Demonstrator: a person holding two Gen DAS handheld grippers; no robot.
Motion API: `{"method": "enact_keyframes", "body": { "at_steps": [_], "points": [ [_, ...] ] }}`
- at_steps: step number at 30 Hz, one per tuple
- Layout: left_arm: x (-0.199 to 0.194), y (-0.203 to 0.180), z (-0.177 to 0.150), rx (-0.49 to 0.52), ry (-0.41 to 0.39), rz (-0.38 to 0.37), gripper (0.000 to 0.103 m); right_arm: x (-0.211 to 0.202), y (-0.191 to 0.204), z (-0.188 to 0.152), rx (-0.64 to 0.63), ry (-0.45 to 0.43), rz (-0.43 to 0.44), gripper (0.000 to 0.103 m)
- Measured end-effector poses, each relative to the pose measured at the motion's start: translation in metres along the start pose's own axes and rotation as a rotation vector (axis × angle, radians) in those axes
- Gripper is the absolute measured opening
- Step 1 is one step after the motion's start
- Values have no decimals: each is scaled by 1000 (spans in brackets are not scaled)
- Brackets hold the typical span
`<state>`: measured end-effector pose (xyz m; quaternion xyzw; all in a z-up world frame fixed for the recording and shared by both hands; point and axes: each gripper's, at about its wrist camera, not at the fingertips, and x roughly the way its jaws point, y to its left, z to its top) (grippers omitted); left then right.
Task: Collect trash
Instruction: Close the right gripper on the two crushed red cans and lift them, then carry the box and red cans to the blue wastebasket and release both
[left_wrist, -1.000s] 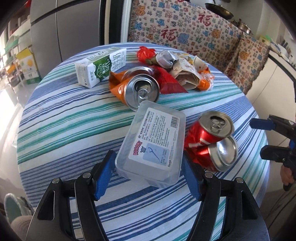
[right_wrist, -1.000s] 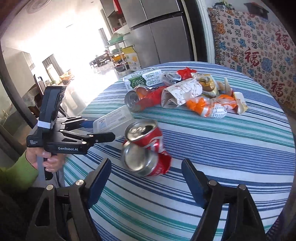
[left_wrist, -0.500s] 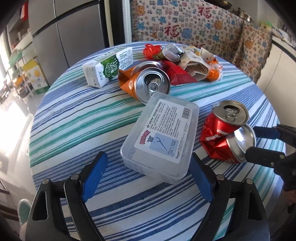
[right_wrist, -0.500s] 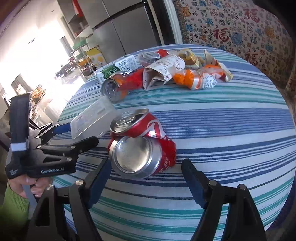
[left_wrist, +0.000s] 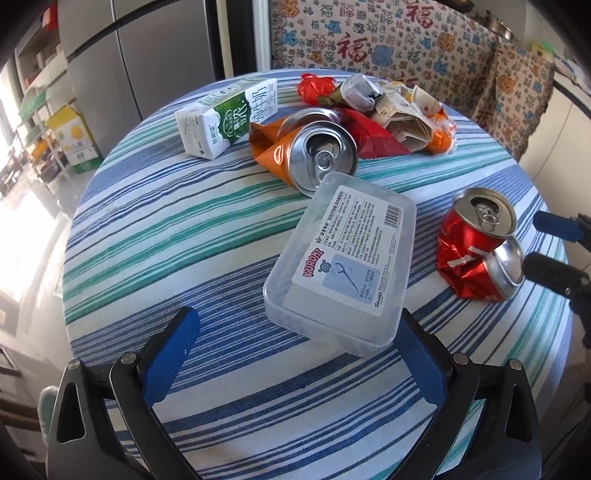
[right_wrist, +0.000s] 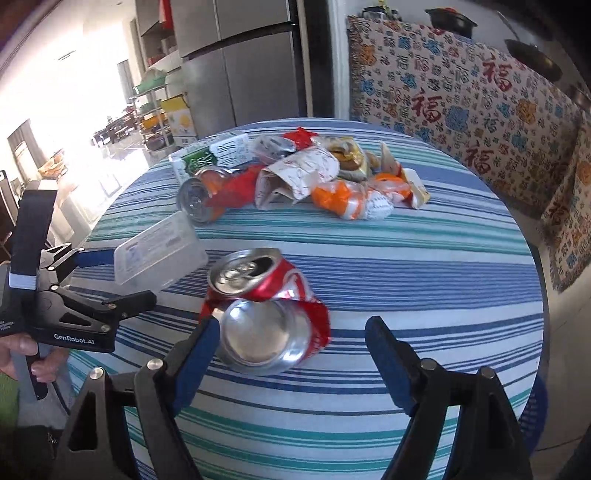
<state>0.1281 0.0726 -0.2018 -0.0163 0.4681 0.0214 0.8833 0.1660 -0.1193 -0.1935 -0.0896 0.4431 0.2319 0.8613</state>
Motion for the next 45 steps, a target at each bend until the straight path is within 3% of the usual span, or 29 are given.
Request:
{"method": "enact_keyframes", "body": {
  "at_steps": [3, 6, 12, 14, 18, 20, 22, 29, 36, 45],
  "points": [
    [-12, 7, 7, -33, -30, -75, 102, 7, -1, -3, 24, 48, 3, 83],
    [-17, 8, 13, -21, -48, -101, 102, 4, -7, -15, 94, 71, 38, 83],
    [-3, -3, 21, 35, -18, -107, 89, -3, -6, -5, 101, 0, 24, 83],
    [-2, -7, 22, 47, -21, -106, 88, 6, 4, 12, 38, -25, 32, 91],
    [3, -12, 24, 64, -3, -117, 71, 36, 23, 22, -94, 36, 26, 97],
    [2, -14, 24, 71, -8, -111, 70, 41, 27, 22, -131, 36, -14, 96],
    [0, -15, 22, 86, -18, -103, 70, 38, 19, 22, -90, 37, 13, 79],
    [-13, -19, 20, 59, -35, -160, 69, -1, -1, 21, 1, -6, -11, 78],
    [-29, -49, 30, 81, -75, -203, 67, -31, -35, 25, 90, -40, -40, 78],
    [-6, -64, 13, 155, 55, -179, 68, -51, -60, 9, 119, -35, -64, 78]
  ]
}}
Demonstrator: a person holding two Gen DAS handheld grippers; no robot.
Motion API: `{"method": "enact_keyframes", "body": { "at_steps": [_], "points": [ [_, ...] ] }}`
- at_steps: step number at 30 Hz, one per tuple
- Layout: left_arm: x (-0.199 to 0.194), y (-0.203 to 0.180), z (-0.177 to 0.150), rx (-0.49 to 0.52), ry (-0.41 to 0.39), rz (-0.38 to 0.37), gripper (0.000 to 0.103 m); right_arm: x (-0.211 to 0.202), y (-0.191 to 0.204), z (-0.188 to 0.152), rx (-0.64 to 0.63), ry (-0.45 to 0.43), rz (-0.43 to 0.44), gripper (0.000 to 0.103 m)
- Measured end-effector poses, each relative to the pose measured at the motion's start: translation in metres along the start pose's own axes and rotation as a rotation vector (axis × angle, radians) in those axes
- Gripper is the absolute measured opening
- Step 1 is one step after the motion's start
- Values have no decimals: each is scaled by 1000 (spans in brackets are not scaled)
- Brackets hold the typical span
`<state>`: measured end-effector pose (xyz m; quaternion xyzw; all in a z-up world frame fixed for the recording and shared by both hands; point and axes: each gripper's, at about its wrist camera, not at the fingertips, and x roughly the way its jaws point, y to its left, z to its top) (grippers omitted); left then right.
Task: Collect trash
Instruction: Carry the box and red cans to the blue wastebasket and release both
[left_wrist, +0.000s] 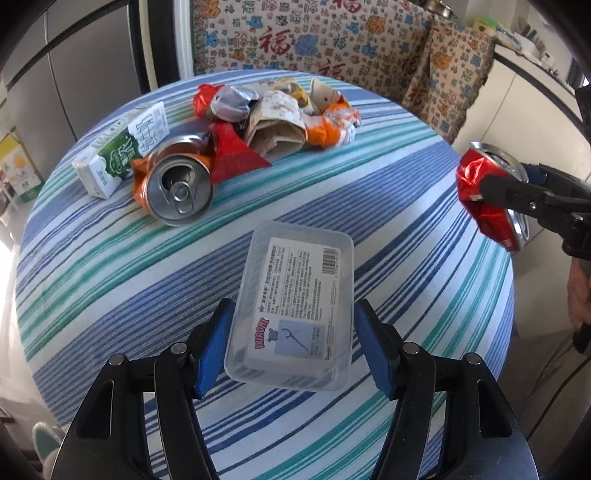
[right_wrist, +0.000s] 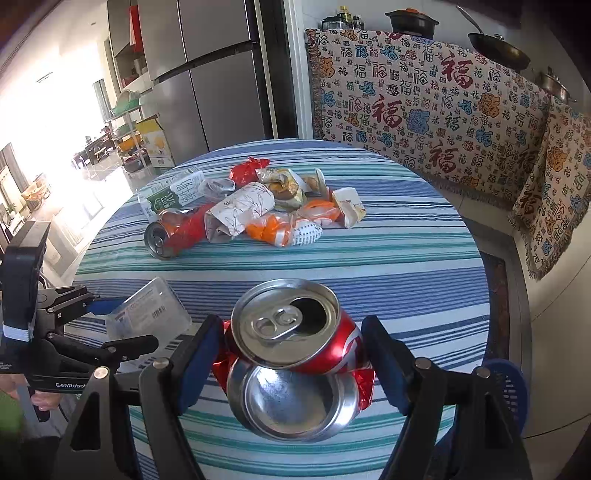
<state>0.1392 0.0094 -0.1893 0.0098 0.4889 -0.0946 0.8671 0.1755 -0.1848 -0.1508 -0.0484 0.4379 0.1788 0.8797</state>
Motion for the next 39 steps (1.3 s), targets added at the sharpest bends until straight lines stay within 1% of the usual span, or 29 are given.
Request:
{"method": "enact_keyframes", "body": {
  "at_steps": [3, 5, 6, 7, 10, 12, 14, 15, 16, 19, 23, 29, 32, 34, 36, 39],
  "points": [
    [2, -2, 8, 24, 20, 2, 81, -2, -4, -2, 0, 0, -2, 78],
    [3, -5, 14, 38, 24, 3, 82, -2, -5, -2, -1, -4, -5, 78],
    [5, -6, 18, 44, 36, 4, 79, -3, -6, -1, -1, -7, -4, 78],
    [9, -8, 20, 56, 59, 0, 63, -5, -8, -1, 0, -9, -6, 78],
    [11, -15, 21, 102, 70, 18, 62, -11, -17, -2, 9, -18, -9, 78],
    [9, -21, 21, 106, 64, 13, 62, -16, -28, -3, 26, -20, -12, 78],
    [3, -29, 26, 92, 47, -12, 62, -21, -44, -3, 52, -22, -16, 78],
    [0, -36, 30, 83, 37, -32, 62, -21, -44, -3, 52, -22, -16, 78],
    [-3, -44, 35, 79, 26, -55, 62, -28, -66, -4, 88, -24, -34, 78],
    [-9, -80, 59, 96, -10, -135, 62, -41, -109, -7, 157, -38, -89, 78],
    [-5, -146, 95, 152, -51, -219, 62, -61, -170, -17, 263, -59, -178, 78],
    [27, -249, 137, 220, -66, -312, 62, -80, -251, -35, 415, -88, -292, 79],
    [46, -295, 147, 251, -67, -353, 62, -81, -285, -46, 483, -96, -349, 79],
    [61, -318, 151, 265, -65, -381, 62, -78, -306, -54, 515, -93, -380, 79],
    [79, -339, 153, 274, -51, -398, 62, -72, -327, -64, 551, -87, -396, 79],
    [103, -361, 152, 282, -30, -403, 62, -65, -358, -81, 610, -89, -398, 79]
  ]
}}
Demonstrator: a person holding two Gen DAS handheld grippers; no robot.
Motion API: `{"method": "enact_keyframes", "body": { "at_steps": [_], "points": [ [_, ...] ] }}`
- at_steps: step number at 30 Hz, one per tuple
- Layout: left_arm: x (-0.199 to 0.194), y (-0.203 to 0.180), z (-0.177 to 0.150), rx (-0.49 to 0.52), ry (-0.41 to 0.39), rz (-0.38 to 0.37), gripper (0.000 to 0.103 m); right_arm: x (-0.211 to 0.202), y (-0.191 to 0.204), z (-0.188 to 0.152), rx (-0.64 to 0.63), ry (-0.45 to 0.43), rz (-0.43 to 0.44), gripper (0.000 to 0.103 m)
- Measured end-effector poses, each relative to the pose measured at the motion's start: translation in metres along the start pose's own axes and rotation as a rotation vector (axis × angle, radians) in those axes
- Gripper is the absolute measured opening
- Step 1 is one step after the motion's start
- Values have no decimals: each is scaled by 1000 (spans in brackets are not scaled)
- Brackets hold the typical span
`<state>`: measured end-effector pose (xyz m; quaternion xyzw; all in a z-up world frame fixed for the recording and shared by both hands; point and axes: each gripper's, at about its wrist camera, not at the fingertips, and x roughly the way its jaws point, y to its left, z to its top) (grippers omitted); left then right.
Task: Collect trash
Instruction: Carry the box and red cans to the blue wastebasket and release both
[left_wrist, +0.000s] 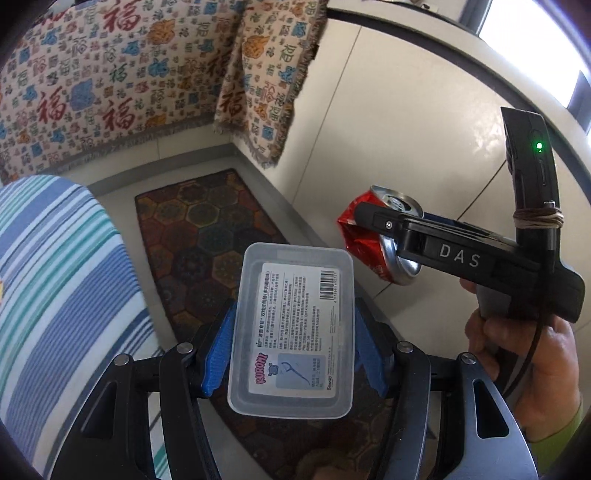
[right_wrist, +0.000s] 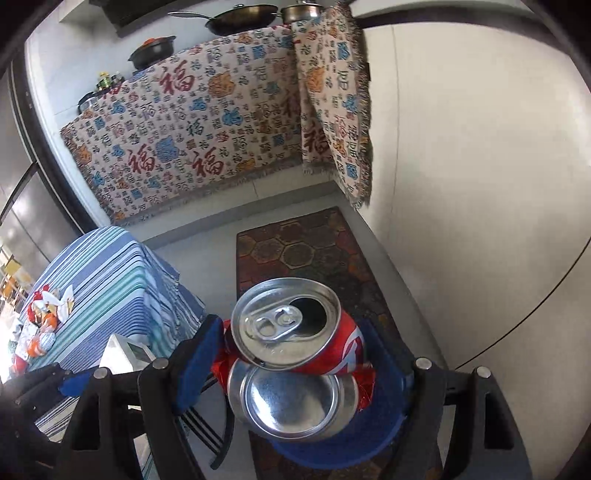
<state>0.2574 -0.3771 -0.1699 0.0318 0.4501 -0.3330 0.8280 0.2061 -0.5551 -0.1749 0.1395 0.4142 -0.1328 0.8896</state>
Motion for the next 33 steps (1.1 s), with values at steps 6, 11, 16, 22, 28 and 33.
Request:
{"method": "enact_keyframes", "body": {
  "at_steps": [6, 11, 16, 22, 28, 33],
  "points": [
    [44, -4, 4, -16, 29, -19, 62, 27, -41, 2, 85, 7, 7, 79],
    [70, -5, 4, -51, 46, -24, 62, 35, -60, 1, 129, 10, 11, 79],
    [86, -9, -1, -65, 67, -25, 62, 39, -69, 0, 155, 13, 10, 79],
    [101, -19, -6, -51, 73, -37, 63, 43, -72, 2, 176, 8, 22, 80],
    [107, -23, -10, -46, 13, -5, 95, 35, -75, 3, 193, -12, 31, 81],
    [90, -21, -8, -58, -7, 7, 95, 18, -74, 6, 192, -69, 6, 81]
  ]
}}
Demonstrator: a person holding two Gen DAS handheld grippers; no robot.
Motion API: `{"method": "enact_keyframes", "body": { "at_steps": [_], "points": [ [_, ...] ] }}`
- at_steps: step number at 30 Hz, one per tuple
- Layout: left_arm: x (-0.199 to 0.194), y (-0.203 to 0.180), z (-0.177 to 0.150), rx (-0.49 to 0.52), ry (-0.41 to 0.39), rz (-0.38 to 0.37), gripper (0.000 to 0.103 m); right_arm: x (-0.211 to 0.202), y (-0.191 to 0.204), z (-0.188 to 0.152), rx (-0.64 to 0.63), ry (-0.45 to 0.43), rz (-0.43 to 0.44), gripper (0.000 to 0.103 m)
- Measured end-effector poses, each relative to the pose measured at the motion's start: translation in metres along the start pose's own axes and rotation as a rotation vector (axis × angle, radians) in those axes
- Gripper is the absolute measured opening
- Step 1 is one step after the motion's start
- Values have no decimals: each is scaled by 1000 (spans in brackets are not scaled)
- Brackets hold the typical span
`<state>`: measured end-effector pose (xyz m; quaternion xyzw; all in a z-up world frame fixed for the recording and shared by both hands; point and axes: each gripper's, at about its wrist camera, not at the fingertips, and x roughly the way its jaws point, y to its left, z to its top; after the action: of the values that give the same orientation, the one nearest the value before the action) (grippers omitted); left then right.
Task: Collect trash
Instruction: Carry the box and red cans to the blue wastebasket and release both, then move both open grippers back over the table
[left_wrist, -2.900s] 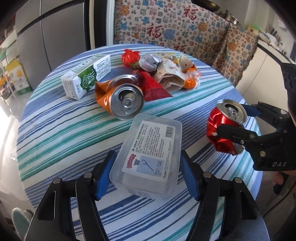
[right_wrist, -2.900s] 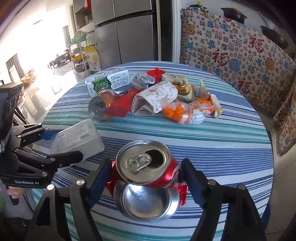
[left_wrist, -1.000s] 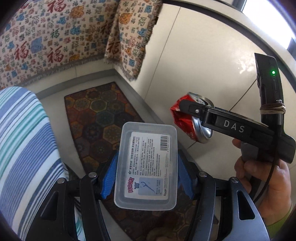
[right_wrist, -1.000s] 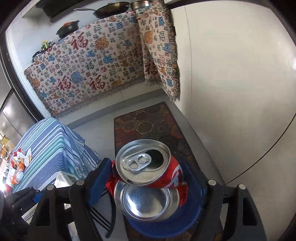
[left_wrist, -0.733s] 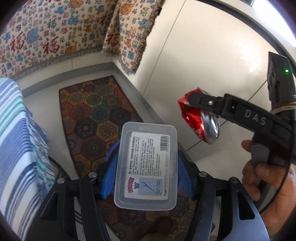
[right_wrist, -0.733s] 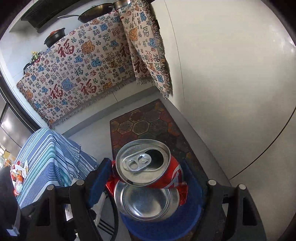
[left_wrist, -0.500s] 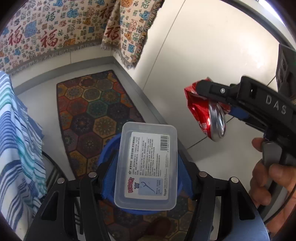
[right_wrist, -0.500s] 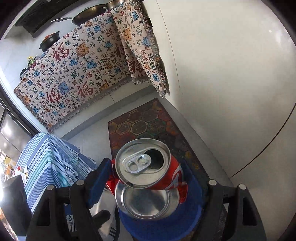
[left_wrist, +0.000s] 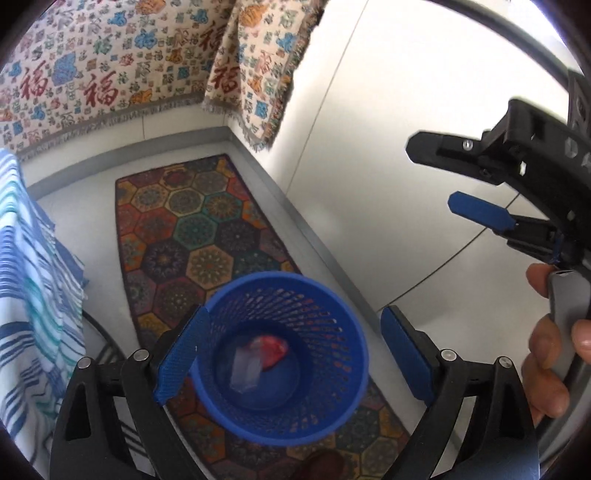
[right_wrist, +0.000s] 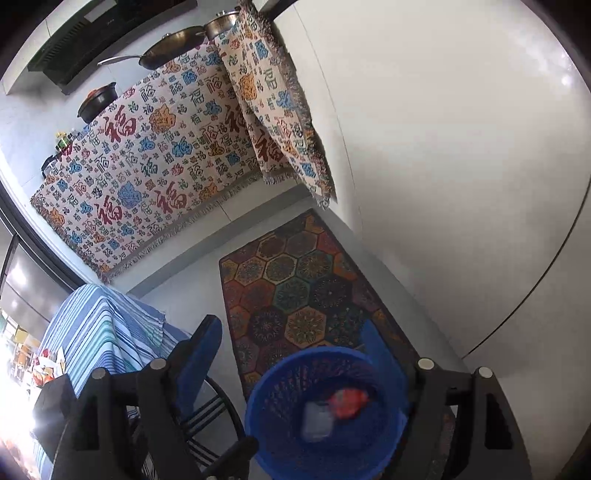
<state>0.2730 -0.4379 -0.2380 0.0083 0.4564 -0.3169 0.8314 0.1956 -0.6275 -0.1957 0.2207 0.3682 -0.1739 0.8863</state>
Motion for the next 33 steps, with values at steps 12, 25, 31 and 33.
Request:
{"method": "enact_keyframes", "body": {
  "at_steps": [12, 25, 31, 33],
  "points": [
    [-160, 60, -63, -52, -94, 147, 97, -54, 89, -11, -234, -140, 50, 81],
    [-249, 195, -169, -245, -47, 513, 97, -64, 307, -174, -608, 111, 377, 82],
    [-251, 220, -173, -220, -36, 541, 103, -39, 356, -238, -786, 168, 291, 82],
    [-254, 226, -176, -200, -33, 528, 103, -33, 357, -243, -793, 172, 274, 82]
  ]
}}
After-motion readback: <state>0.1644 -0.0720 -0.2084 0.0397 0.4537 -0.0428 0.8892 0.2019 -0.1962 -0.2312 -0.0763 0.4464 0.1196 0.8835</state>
